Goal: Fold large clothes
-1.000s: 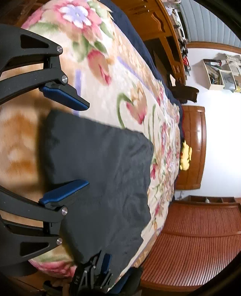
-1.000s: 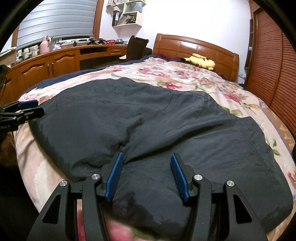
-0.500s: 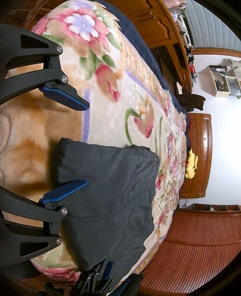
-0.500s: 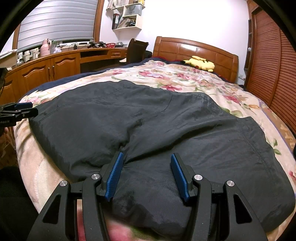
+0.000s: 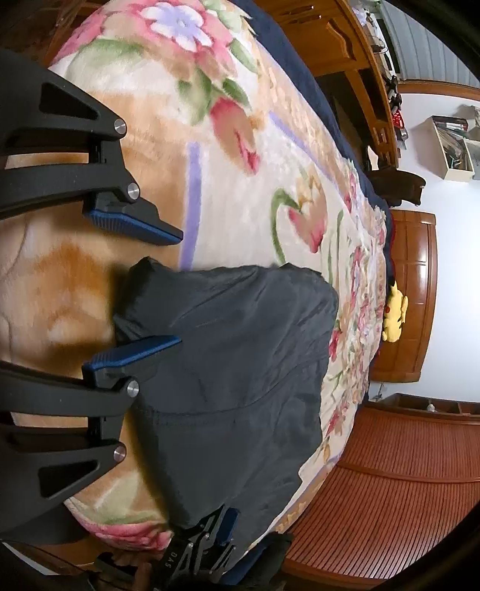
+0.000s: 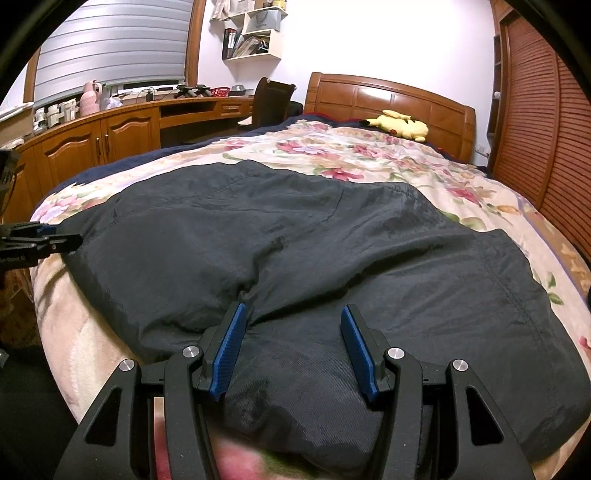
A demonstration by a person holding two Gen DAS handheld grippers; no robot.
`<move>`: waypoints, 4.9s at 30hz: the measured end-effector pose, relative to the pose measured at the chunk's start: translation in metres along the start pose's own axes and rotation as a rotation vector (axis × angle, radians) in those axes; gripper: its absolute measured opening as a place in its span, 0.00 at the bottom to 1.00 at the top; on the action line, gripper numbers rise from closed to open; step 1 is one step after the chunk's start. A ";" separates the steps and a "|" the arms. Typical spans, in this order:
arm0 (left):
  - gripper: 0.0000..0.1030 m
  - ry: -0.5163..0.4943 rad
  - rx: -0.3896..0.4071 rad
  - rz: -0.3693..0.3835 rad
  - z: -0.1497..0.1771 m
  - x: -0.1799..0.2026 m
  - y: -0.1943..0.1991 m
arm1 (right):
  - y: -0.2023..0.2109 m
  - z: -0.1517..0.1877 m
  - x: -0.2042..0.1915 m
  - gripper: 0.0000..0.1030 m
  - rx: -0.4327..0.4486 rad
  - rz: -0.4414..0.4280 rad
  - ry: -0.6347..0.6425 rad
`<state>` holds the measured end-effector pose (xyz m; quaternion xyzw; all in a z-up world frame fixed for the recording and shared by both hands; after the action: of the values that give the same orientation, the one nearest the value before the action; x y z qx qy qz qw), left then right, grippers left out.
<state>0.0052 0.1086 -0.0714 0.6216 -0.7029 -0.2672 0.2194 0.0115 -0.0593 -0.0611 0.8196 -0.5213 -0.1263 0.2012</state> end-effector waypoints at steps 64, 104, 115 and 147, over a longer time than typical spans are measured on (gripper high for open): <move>0.80 -0.381 0.258 0.288 -0.143 0.225 0.062 | 0.150 -0.019 0.130 0.54 0.181 0.186 -0.239; 0.80 -0.279 0.155 0.223 -0.093 0.157 0.012 | 0.090 -0.065 0.109 0.09 0.054 0.146 -0.069; 0.80 -0.309 0.178 0.262 -0.118 0.180 0.000 | 0.133 -0.041 0.181 0.09 0.007 0.307 -0.154; 0.81 -0.365 0.078 0.232 -0.240 0.212 -0.166 | 0.112 0.044 0.180 0.56 0.021 0.270 -0.371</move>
<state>0.2566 -0.1405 -0.0017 0.4861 -0.8075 -0.3206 0.0937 -0.0207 -0.2729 -0.0482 0.7072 -0.6557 -0.2411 0.1085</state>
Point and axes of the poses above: each gripper's, at about its wrist camera, not at the fingertips, and y roughly against the way its jaws point, x to its right, z to its underside, the point moved 5 cm from there along -y, roughly the way its jaws point, and after that the axes turned 9 degrees about -y, right-handed, at the moved point
